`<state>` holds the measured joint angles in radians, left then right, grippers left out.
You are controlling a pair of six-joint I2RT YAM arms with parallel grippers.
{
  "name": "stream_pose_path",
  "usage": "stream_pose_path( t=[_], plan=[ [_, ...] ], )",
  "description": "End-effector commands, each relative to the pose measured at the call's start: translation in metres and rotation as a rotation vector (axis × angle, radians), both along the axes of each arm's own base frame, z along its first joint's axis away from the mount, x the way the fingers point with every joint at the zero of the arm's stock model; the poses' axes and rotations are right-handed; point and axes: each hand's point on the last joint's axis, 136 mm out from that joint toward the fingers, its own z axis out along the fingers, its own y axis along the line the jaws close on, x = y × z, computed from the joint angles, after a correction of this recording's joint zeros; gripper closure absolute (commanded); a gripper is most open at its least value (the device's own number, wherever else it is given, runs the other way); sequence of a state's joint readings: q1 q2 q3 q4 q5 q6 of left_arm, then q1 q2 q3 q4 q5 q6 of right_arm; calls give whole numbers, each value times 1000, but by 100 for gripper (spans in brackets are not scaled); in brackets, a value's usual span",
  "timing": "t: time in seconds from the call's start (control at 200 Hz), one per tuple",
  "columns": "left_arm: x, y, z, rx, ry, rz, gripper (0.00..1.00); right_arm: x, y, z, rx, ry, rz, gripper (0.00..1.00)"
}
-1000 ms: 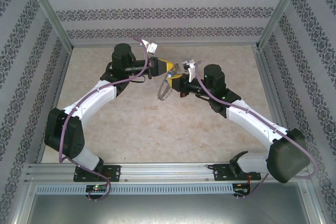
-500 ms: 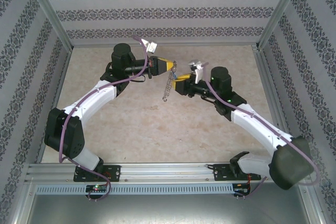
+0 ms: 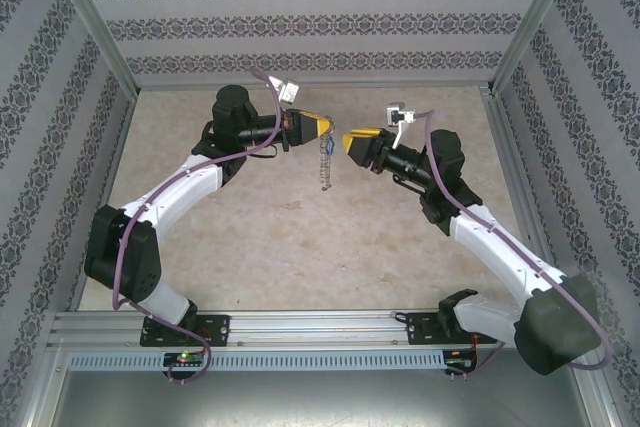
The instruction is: Put the keys on the keyring
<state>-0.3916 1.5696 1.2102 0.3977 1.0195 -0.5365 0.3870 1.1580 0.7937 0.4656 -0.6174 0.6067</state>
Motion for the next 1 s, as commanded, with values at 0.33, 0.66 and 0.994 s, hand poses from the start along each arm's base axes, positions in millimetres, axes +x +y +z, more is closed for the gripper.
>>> stream_pose_path(
  t=[0.33,0.66,0.994],
  plan=[
    [-12,2,33,-73,-91,-6,100,19,-1,38,333,41,38,56],
    [-7,1,33,-101,-73,3,100,25,3,27,377,73,49,57],
    [-5,1,32,-106,-71,10,100,23,13,20,397,86,85,64]
  ],
)
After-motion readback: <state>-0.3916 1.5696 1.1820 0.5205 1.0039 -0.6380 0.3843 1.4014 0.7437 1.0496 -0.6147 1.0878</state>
